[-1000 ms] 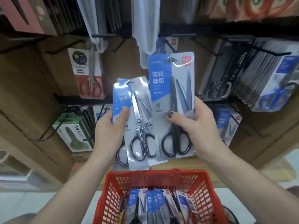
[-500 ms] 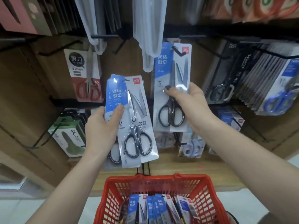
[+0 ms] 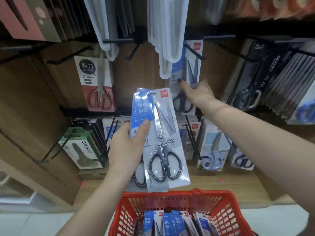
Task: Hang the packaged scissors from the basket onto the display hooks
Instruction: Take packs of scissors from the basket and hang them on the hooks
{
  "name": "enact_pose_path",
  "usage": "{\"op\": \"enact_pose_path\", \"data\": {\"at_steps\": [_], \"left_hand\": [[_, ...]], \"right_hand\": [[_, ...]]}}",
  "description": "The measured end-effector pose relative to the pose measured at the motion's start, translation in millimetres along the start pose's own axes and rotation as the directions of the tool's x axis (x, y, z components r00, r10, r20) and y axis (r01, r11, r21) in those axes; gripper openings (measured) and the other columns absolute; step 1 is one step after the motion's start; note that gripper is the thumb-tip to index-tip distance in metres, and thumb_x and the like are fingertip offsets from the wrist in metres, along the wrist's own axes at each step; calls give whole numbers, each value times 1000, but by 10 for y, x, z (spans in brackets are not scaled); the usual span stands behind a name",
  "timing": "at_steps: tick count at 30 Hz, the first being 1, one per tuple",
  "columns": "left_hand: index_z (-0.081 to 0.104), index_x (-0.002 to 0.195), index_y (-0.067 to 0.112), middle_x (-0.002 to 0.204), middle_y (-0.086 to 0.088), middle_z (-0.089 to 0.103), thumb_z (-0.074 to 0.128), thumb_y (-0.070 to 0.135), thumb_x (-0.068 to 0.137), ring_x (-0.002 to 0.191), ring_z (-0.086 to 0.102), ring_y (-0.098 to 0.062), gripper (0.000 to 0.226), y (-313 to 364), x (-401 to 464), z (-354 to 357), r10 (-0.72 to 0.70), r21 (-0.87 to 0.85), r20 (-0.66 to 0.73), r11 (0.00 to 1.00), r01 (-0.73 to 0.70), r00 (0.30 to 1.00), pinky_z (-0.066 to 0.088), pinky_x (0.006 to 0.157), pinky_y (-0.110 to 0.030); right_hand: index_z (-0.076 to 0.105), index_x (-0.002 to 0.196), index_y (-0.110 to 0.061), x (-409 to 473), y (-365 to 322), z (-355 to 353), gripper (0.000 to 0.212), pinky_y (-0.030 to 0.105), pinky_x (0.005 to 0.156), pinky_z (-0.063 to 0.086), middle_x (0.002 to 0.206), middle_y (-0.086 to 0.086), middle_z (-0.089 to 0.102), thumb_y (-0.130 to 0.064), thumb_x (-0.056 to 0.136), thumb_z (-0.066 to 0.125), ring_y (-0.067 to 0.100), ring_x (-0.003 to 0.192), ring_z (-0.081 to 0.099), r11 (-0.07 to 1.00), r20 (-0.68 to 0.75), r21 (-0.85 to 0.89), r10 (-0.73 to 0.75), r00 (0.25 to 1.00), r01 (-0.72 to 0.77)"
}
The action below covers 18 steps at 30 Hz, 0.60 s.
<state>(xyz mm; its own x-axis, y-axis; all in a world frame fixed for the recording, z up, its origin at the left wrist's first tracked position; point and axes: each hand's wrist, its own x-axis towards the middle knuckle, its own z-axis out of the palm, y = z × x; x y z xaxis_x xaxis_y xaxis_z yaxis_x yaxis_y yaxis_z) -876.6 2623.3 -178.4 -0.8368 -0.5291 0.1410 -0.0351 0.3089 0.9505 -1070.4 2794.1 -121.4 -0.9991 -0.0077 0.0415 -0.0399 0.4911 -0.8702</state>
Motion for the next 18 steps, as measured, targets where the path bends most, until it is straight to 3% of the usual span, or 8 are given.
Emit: {"op": "enact_pose_path", "data": {"at_steps": [2,4,6,8,10,12,14,18], "left_hand": [[64,66,55,53,20,58,64,64,95,46,48,-1,30,10,-3,34,16,-1,-1,1000,-16,1000,35,56,-32],[65,68,54,54,20,59,64,59,97,46,50,0,29,-5,8,54,15,-14,-10,1000,-15,1000,35,57,-31],[68,73,49,61,16,65,65,59,97,52,56,-2,26,-18,15,71,10,-53,-6,999,-11,1000,42,59,-32],[73,83,45,71,11,74,65,58,98,62,66,-9,21,-28,6,81,0,-91,-4,996,0,1000,51,64,-37],[75,92,44,80,7,79,64,58,99,74,74,-17,19,-38,7,82,-4,-100,-5,995,3,1000,60,73,-47],[76,98,42,87,6,80,63,60,97,83,77,-22,22,-48,-3,85,1,-106,-8,994,-2,1000,62,84,-55],[77,100,40,89,6,81,63,64,93,85,78,-22,28,-53,-3,85,2,-107,-25,994,-5,1000,62,85,-56],[72,80,39,70,7,72,61,64,93,62,64,-8,30,-81,-20,144,47,-34,-50,998,-48,998,53,62,-31]], "right_hand": [[36,147,-7,-115,39,-27,85,26,94,34,144,13,48,-62,91,68,30,128,53,997,-20,-54,-60,998,59],[33,152,-9,-301,103,-26,80,24,97,31,150,15,45,-54,95,66,30,132,50,991,-75,-45,-130,989,126],[50,135,-15,-533,183,-8,47,27,92,44,128,11,62,-44,100,63,23,111,63,982,-93,85,-162,982,170],[62,106,-18,-769,250,13,14,31,76,55,94,2,72,-32,104,58,14,82,70,934,-13,336,-124,992,121],[67,90,-15,-993,237,45,21,22,57,55,70,-3,72,-29,104,59,8,62,68,856,151,517,-95,984,3],[68,87,-18,-1189,235,70,28,17,51,50,67,-5,72,-45,94,68,6,58,65,868,278,495,-109,954,-45],[68,94,-21,-1341,274,101,37,18,57,53,80,-2,77,-53,77,79,11,67,69,927,358,375,-153,921,8],[69,102,-7,-1446,430,56,15,34,80,62,101,10,80,-13,92,78,28,93,76,896,423,438,-134,896,-73]]}}
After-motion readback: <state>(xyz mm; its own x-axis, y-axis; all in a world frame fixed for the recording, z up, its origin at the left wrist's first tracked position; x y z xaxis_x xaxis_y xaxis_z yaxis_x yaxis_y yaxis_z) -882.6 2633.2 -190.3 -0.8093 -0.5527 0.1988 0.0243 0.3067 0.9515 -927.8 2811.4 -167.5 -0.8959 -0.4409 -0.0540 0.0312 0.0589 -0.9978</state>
